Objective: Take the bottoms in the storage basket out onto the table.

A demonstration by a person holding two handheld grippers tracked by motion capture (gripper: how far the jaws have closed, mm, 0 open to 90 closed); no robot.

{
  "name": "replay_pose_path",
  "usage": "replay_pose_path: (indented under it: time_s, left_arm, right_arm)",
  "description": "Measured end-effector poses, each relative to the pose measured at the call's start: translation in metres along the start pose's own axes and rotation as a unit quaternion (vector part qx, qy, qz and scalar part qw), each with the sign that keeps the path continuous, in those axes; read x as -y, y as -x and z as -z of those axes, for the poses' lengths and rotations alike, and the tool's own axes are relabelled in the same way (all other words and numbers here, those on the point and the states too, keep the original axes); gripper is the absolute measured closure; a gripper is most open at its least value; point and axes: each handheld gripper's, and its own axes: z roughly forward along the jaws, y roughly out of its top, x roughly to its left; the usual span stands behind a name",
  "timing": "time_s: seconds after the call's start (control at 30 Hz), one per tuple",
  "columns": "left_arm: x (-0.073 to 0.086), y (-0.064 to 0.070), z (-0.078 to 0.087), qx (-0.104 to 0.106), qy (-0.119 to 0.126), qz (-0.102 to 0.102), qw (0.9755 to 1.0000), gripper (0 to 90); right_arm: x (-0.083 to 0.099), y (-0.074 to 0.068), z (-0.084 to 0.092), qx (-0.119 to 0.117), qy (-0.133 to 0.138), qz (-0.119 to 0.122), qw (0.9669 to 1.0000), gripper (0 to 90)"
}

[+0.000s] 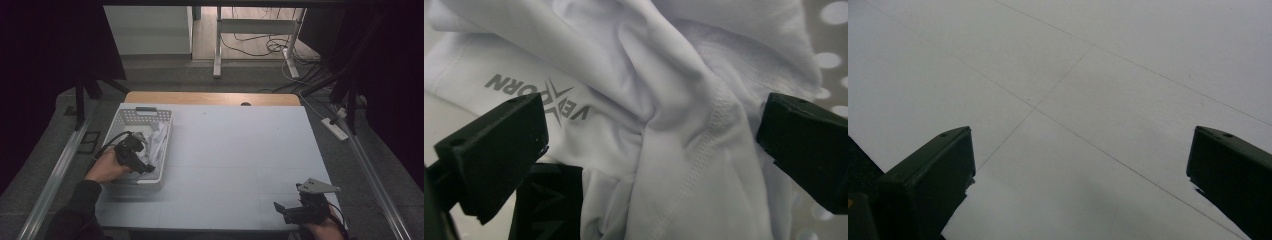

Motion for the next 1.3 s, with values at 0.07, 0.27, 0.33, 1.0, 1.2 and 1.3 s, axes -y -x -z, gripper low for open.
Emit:
replay_pose_path:
  time_s: [0.07,0.27,0.33,1.0,1.2,1.3]
  left_arm:
    - [-0.001,0.0,-0.006,-0.003,-0.014,-0.003,0.9999,0.0]
    - [-0.005,-0.003,-0.025,-0.01,-0.053,0.002,0.9985,0.0]
    - [-0.006,-0.003,-0.029,-0.018,-0.062,0.001,0.9979,0.0]
    - [-0.005,-0.004,-0.019,0.011,-0.012,0.023,0.9996,72.1]
    - [-0.006,-0.006,-0.018,0.032,-0.019,0.064,0.9972,76.0]
    - [-0.007,-0.005,-0.017,0.028,-0.021,0.066,0.9972,76.7]
  right_arm:
    - [0.0,0.0,0.0,0.001,-0.001,0.002,1.0,0.0]
    - [0.0,0.0,0.0,-0.001,0.001,0.0,1.0,0.0]
    - [0.0,0.0,0.0,-0.001,0.001,0.001,1.0,0.0]
    - [0.0,-0.001,0.0,-0.005,0.002,0.007,1.0,0.0]
    - [0.0,0.0,0.0,-0.005,0.002,0.005,1.0,0.0]
    - [0.0,0.0,0.0,-0.005,0.002,0.004,1.0,0.0]
